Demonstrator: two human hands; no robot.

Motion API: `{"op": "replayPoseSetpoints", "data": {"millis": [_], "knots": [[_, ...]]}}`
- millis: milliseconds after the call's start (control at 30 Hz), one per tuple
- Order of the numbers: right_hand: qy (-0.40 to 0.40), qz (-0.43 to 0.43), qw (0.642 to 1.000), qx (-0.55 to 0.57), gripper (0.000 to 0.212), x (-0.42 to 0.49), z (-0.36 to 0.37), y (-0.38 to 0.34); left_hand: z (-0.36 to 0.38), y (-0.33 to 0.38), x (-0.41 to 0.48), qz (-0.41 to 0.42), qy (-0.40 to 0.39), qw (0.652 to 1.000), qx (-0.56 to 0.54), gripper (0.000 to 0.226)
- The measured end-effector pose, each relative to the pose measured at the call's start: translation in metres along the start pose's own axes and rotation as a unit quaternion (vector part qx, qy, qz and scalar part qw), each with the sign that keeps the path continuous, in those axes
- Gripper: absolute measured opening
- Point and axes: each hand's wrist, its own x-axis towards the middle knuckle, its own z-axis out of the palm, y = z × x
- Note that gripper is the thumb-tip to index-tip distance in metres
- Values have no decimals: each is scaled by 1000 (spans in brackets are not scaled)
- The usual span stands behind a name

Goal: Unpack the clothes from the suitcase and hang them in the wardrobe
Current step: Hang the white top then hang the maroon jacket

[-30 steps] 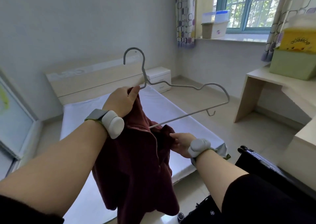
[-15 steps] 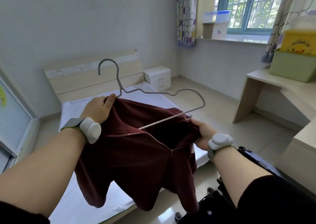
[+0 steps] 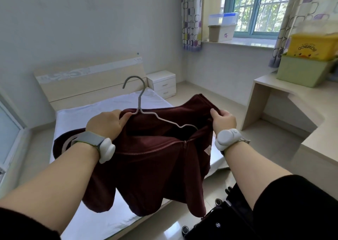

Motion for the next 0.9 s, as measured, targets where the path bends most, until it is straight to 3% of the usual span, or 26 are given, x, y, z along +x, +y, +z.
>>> {"op": "replayPoseSetpoints", "data": {"millis": [100, 200, 267, 333, 367, 500, 567, 700, 800, 900], "knots": [[-60, -78, 995, 18, 14, -24, 16, -20, -1, 5, 3, -55, 10, 998, -6, 54], [-243, -97, 965, 14, 6, -52, 37, -29, -8, -5, 8, -127, 1, 989, -80, 54], [-363, -93, 923, -81, 6, -63, 45, -32, -16, -15, 6, -151, 4, 980, -132, 54], [-427, -69, 884, -178, 12, -65, 50, -33, -23, -23, 2, -158, 2, 970, -187, 52], [-426, -63, 881, -196, 21, -66, 52, -35, -27, -25, -2, -163, -1, 962, -217, 49], [-278, -152, 928, -194, 54, -71, 70, -59, -37, -38, -18, -187, -11, 930, -316, 36], [-273, -185, 912, -244, 58, -78, 89, -75, -42, -50, -25, -197, -14, 915, -351, 33], [-294, -201, 843, -403, 31, -97, 147, -94, -57, -92, -43, -224, -7, 888, -402, 21], [-293, -176, 856, -388, 14, -109, 161, -111, -61, -100, -47, -213, -19, 885, -413, 14], [-373, -158, 878, -256, 13, -149, 200, -131, -73, -136, -58, -204, -17, 911, -359, 17]]}}
